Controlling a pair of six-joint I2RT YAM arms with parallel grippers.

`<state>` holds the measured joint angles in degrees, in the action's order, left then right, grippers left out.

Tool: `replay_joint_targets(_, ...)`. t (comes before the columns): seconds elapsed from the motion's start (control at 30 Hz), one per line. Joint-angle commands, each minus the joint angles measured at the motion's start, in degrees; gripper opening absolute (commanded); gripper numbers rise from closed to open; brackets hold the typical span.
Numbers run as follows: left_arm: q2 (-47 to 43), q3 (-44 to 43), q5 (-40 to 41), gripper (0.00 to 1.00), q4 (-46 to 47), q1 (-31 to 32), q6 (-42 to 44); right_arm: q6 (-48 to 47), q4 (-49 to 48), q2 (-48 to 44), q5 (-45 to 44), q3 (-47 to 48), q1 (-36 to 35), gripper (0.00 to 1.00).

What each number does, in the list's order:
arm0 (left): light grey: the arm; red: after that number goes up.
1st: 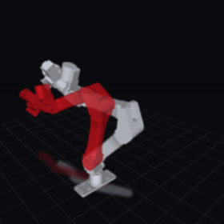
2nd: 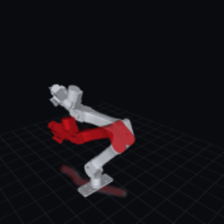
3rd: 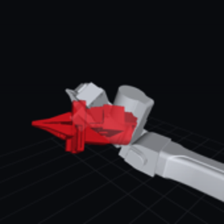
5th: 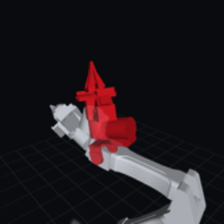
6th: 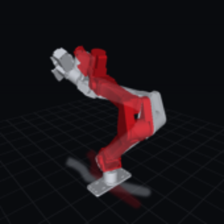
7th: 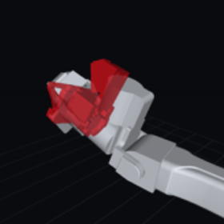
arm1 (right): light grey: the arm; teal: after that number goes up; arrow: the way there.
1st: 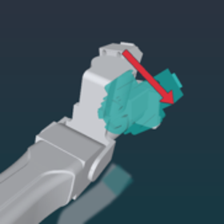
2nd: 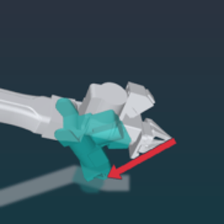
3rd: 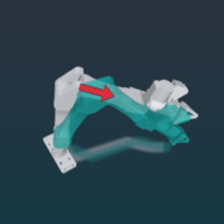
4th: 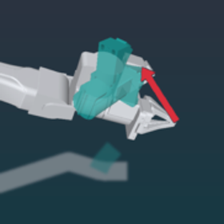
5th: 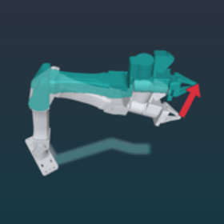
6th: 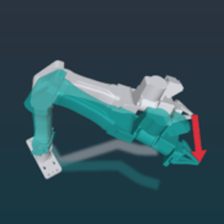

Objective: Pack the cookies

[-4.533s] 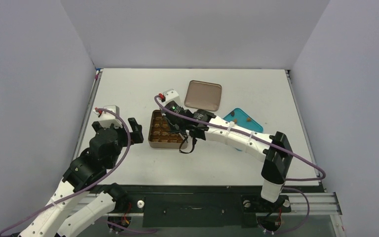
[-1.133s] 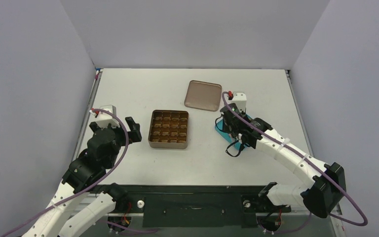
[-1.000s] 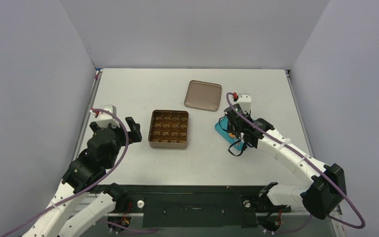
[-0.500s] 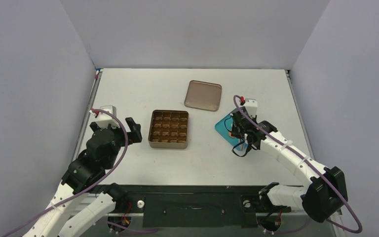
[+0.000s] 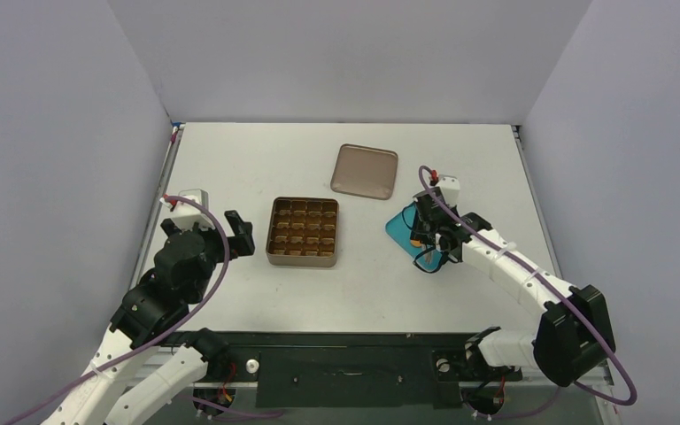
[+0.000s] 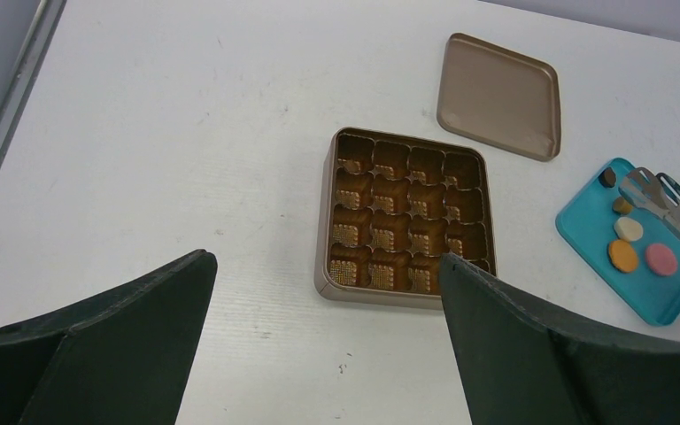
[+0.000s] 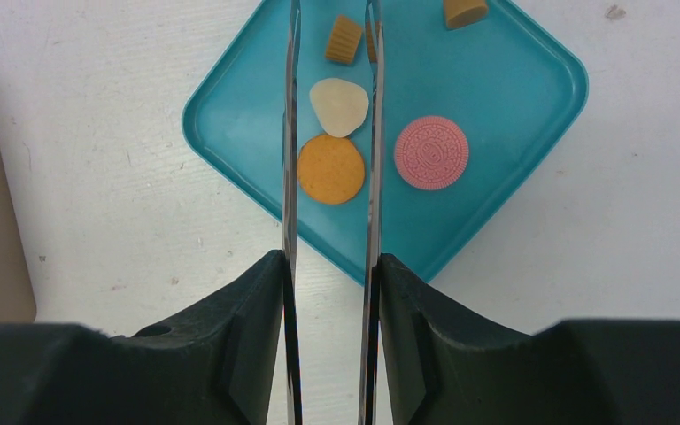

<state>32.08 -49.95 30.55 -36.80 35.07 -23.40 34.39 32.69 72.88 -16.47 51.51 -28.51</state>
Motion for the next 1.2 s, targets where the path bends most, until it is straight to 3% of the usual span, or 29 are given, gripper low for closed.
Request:
replay_joint_targets(0.0,-0.1,0.0,-0.7,0.97,2.7,-0.4,0.0,0.9,-3.4,0.4,0.1,-0.7,0.8,0.38)
replay_joint_targets(0.57,0.3,0.0,-1.3,0.97,2.7,-1.0,0.0,0.9,-6.0,3.0,1.0,-2.5,2.0,0.38)
replay_joint_targets(1.17,0.7,0.0,-2.3,0.97,3.0,-1.9,0.0,-0.1,-5.0,2.8,1.0,-0.7,2.2,0.22)
